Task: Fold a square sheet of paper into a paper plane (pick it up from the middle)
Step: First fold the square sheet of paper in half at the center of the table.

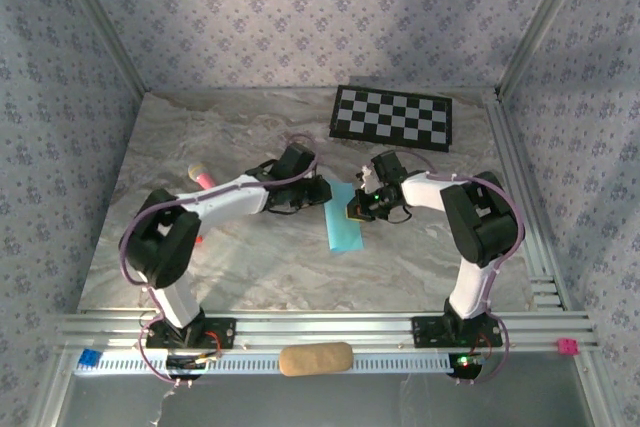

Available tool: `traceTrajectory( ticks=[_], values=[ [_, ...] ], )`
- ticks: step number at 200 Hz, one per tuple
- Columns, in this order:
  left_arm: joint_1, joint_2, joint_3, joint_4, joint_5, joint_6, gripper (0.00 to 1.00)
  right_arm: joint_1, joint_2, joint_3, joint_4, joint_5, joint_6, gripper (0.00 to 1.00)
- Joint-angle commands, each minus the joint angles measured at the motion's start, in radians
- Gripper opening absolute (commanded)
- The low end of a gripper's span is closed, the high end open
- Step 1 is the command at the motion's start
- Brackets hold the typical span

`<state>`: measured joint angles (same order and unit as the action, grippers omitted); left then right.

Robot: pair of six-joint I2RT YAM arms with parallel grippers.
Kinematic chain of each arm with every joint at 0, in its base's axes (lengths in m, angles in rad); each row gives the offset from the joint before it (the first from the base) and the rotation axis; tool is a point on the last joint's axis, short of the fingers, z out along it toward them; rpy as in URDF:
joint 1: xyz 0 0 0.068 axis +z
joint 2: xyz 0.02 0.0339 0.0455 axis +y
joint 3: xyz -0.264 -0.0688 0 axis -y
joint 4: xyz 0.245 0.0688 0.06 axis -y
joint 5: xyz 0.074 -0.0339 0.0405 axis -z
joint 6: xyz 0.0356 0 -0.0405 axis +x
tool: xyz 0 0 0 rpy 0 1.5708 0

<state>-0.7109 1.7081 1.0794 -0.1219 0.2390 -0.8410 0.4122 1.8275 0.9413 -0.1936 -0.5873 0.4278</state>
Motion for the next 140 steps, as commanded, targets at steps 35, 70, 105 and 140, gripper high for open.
traceTrajectory(
  ticks=[35, 70, 105, 140],
  values=[
    [0.012, 0.096, 0.001, 0.216, 0.247, -0.071, 0.00, -0.007, 0.054, -0.022, -0.099, 0.147, -0.009, 0.00],
    [0.012, 0.140, -0.006, 0.232, 0.269, -0.073, 0.00, -0.007, 0.051, -0.029, -0.099, 0.153, -0.003, 0.00],
    [0.013, 0.157, -0.047, 0.276, 0.275, -0.076, 0.00, -0.006, 0.052, -0.030, -0.098, 0.155, -0.003, 0.00],
    [0.013, 0.170, -0.091, 0.249, 0.228, -0.036, 0.00, -0.006, 0.052, -0.037, -0.091, 0.155, 0.001, 0.00]
  ],
)
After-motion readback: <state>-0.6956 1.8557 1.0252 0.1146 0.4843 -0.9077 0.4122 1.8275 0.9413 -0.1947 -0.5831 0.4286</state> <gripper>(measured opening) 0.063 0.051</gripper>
